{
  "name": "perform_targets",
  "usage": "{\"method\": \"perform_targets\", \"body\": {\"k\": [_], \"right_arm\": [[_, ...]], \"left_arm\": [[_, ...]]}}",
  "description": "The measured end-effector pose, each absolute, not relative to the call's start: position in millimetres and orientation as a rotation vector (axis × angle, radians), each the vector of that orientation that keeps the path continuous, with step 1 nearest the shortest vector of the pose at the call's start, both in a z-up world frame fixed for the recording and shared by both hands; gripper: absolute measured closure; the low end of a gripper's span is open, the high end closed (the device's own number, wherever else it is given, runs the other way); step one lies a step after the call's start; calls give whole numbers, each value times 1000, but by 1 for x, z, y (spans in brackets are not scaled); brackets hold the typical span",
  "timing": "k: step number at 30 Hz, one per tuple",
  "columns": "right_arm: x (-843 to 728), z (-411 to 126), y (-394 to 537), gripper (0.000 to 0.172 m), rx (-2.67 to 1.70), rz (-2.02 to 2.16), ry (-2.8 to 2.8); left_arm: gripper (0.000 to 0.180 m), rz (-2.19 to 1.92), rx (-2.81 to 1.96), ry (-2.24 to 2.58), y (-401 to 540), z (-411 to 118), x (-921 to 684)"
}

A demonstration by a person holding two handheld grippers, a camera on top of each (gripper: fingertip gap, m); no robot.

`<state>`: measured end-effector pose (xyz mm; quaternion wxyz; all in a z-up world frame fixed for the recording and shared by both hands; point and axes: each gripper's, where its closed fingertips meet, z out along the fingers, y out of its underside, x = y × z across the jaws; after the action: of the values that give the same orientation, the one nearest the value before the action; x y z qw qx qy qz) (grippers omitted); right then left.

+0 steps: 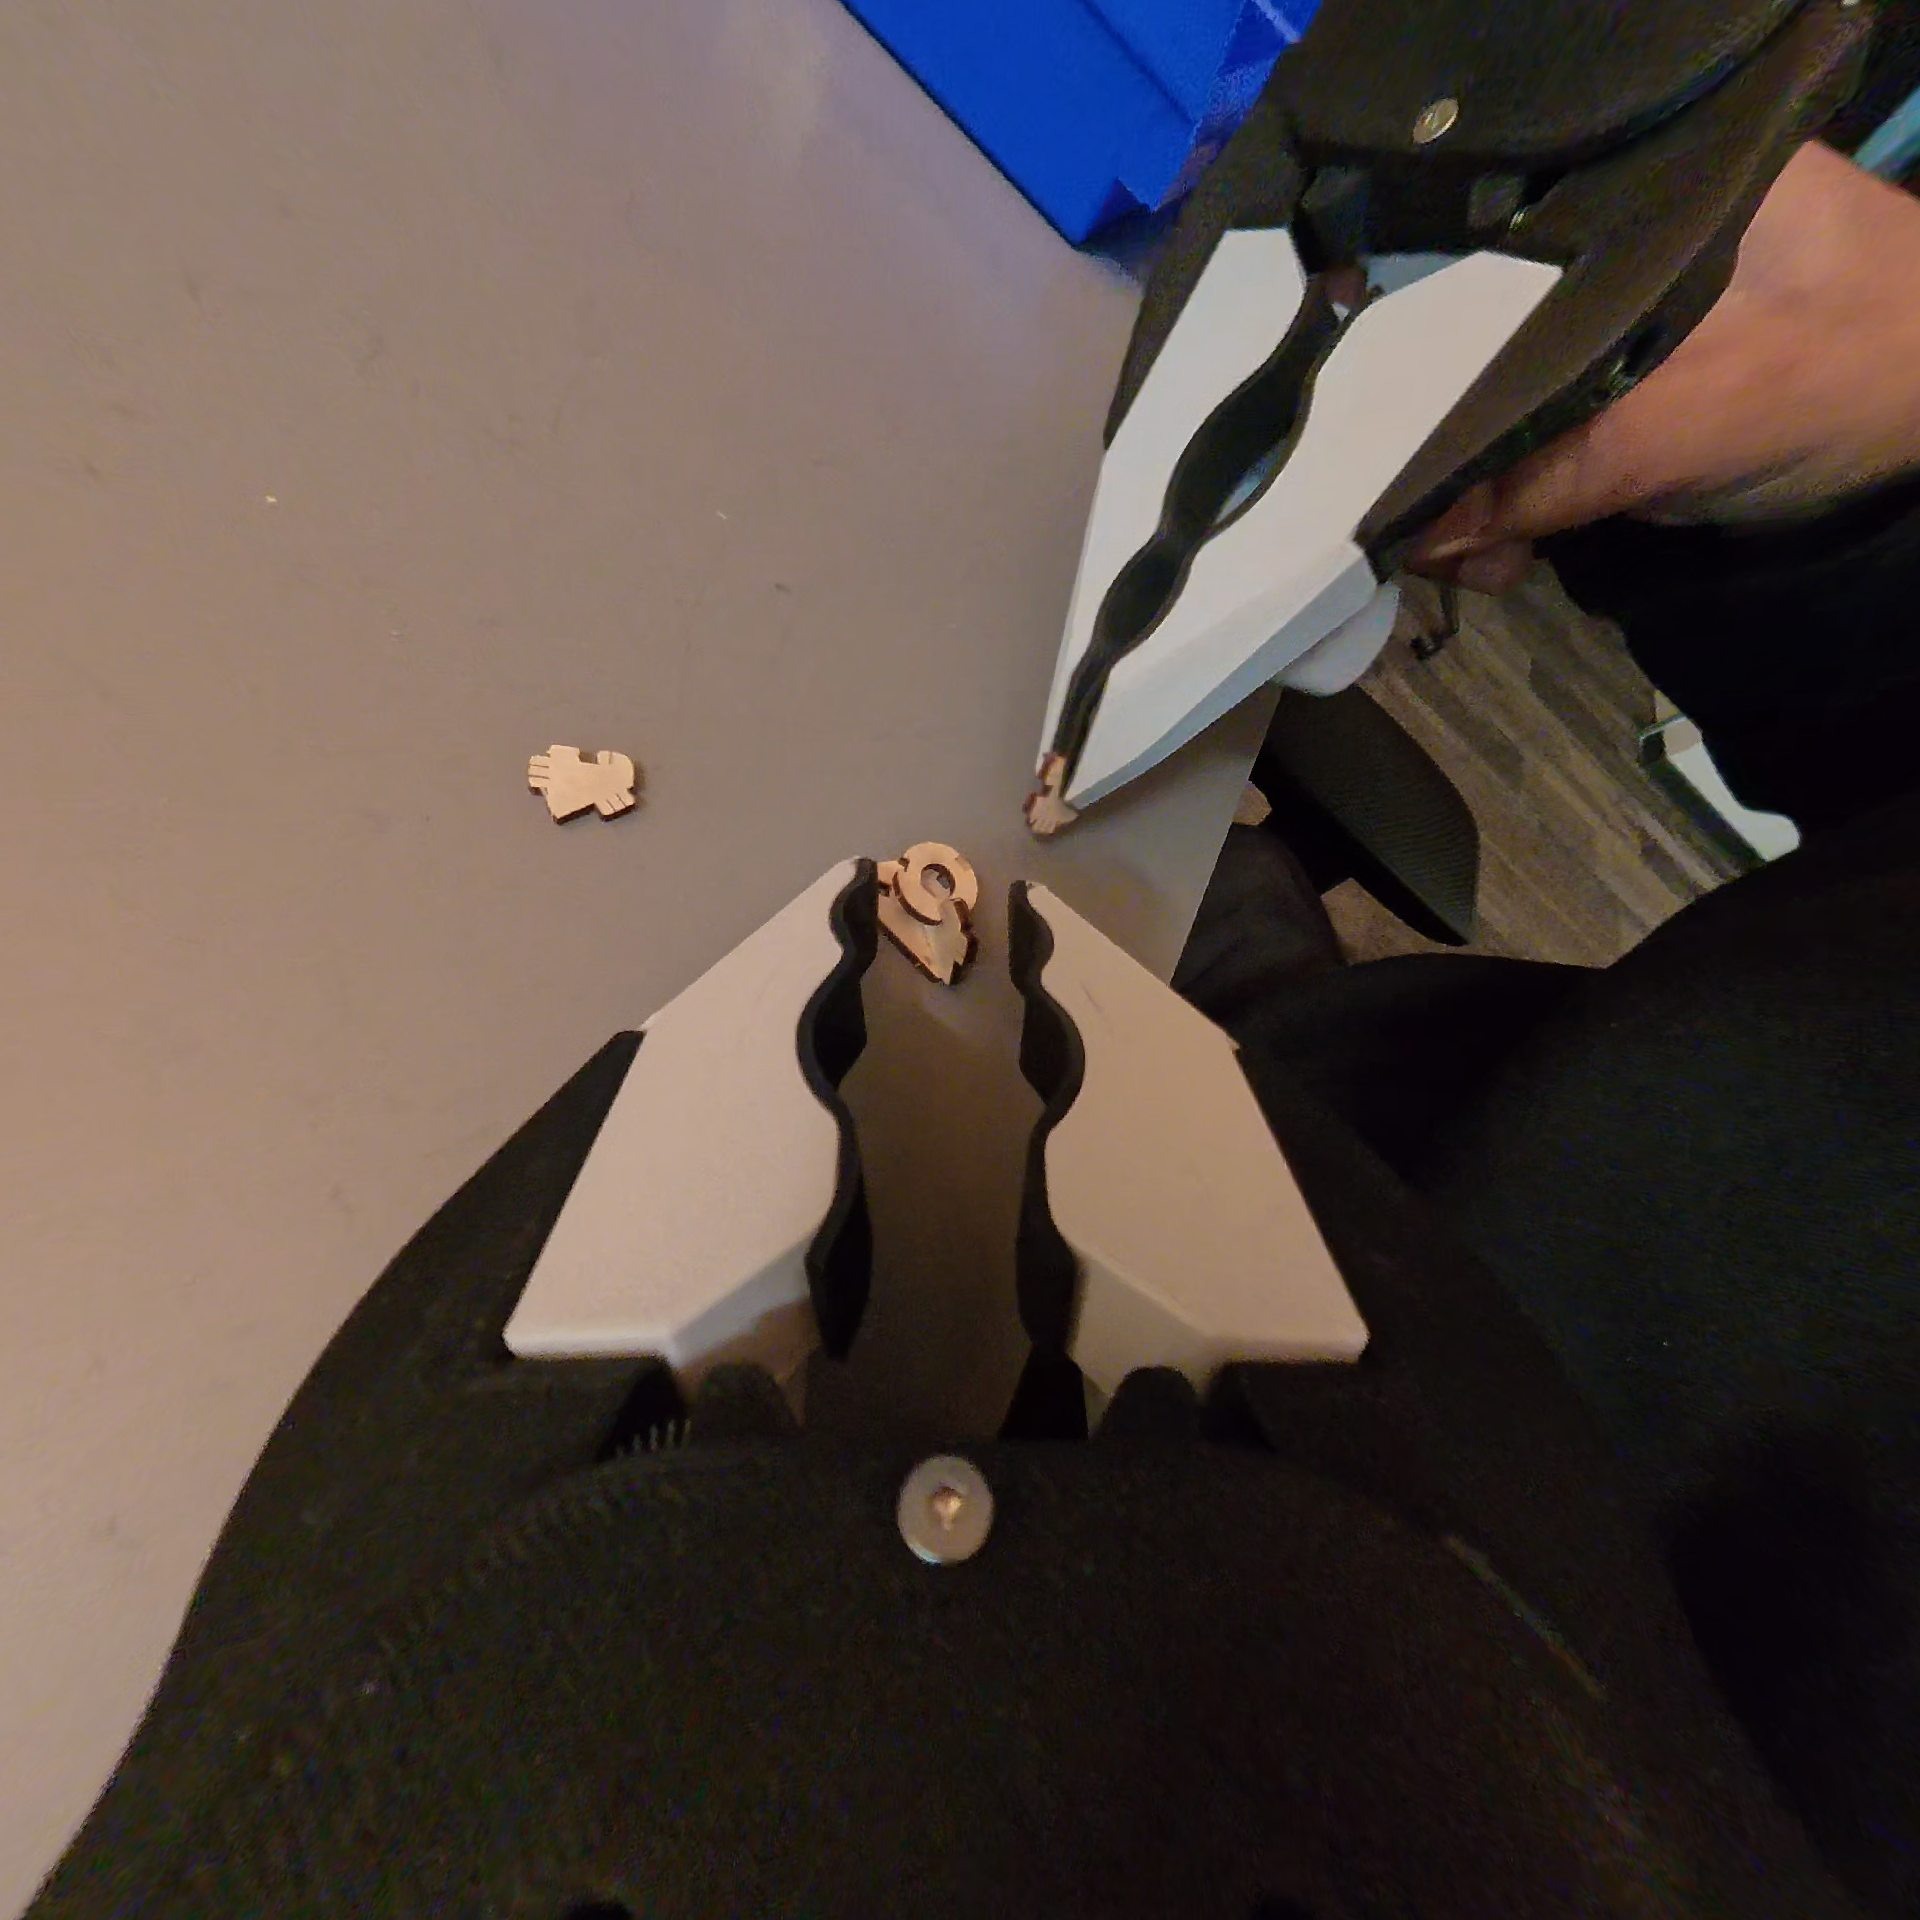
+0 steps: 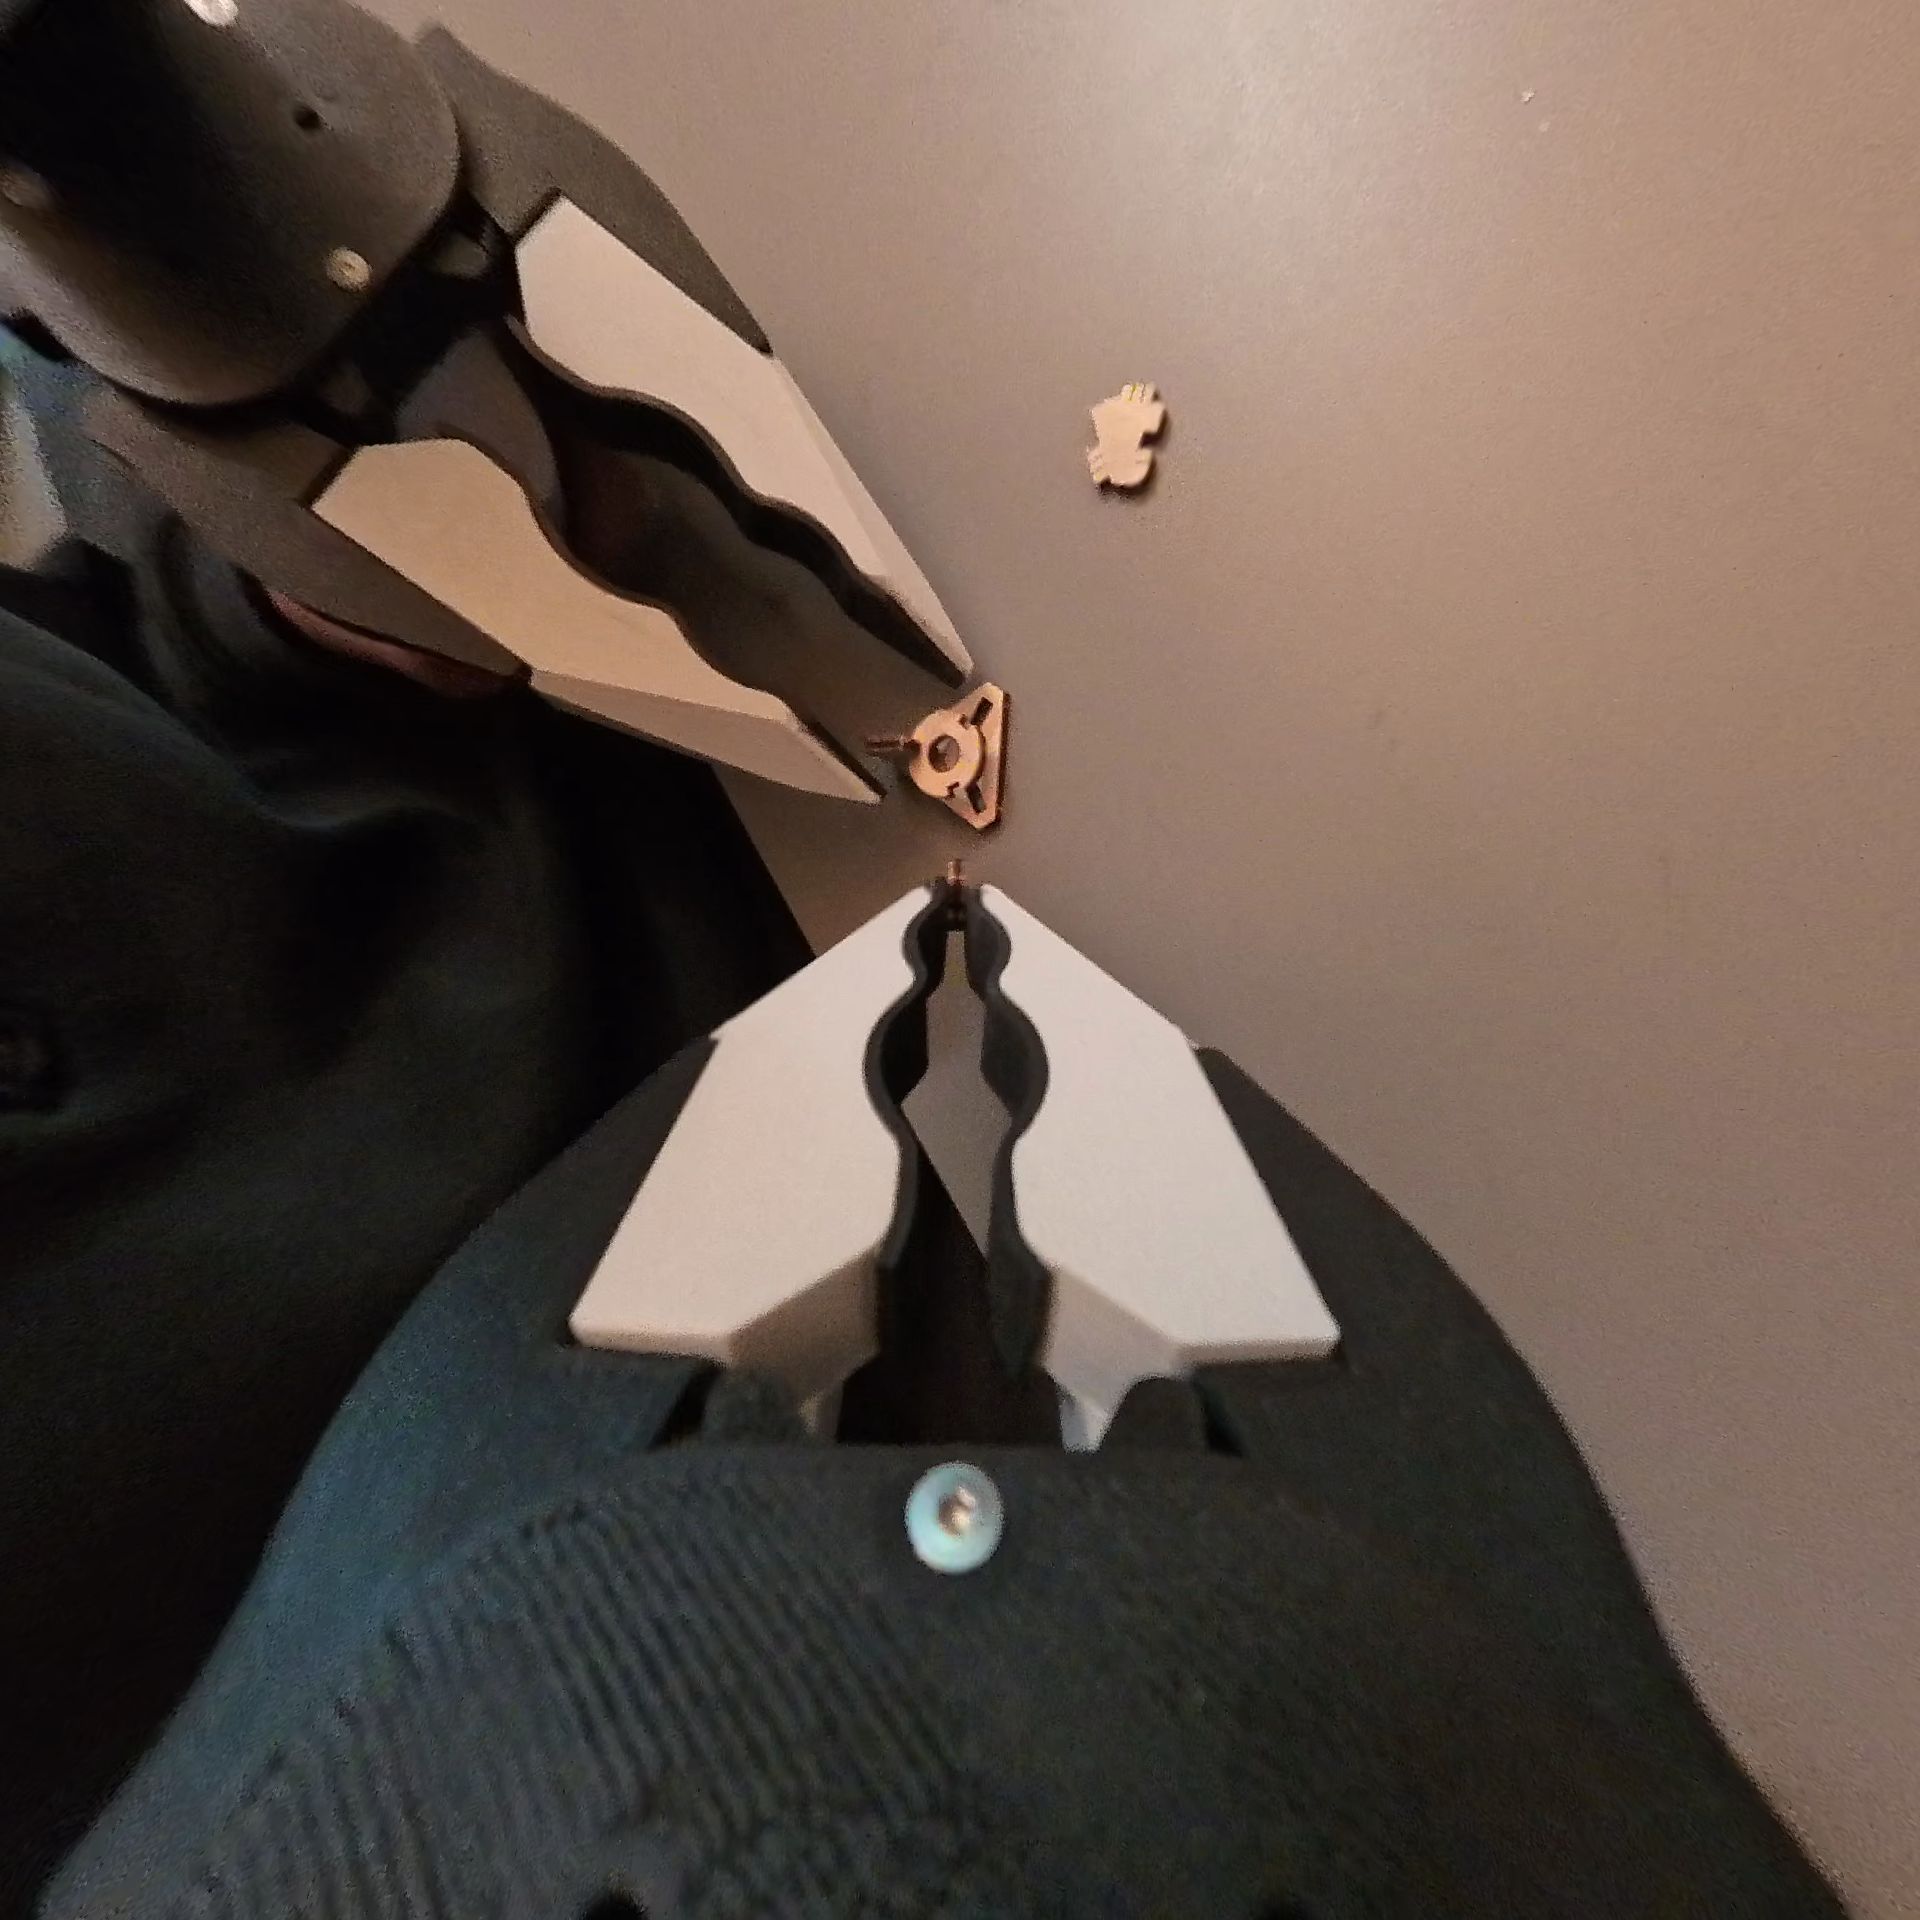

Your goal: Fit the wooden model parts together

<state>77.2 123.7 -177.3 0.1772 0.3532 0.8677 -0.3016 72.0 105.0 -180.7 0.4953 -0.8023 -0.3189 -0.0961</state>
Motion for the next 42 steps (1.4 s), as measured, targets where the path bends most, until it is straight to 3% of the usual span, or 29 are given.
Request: {"method": "perform_targets", "body": {"k": [8,24,42], "right_arm": [[67,-175,117,172,861,-1066,2590],[72,-187,113,171,470,-725,3018],[73,-189,112,171,427,-501,3058]], "left_arm": [[162,-63,-2036,-720,106,-187,72],[165,-29,-2058,-707,109,-188,71],[166,-20,-2032,-704,108,-187,71]]}}
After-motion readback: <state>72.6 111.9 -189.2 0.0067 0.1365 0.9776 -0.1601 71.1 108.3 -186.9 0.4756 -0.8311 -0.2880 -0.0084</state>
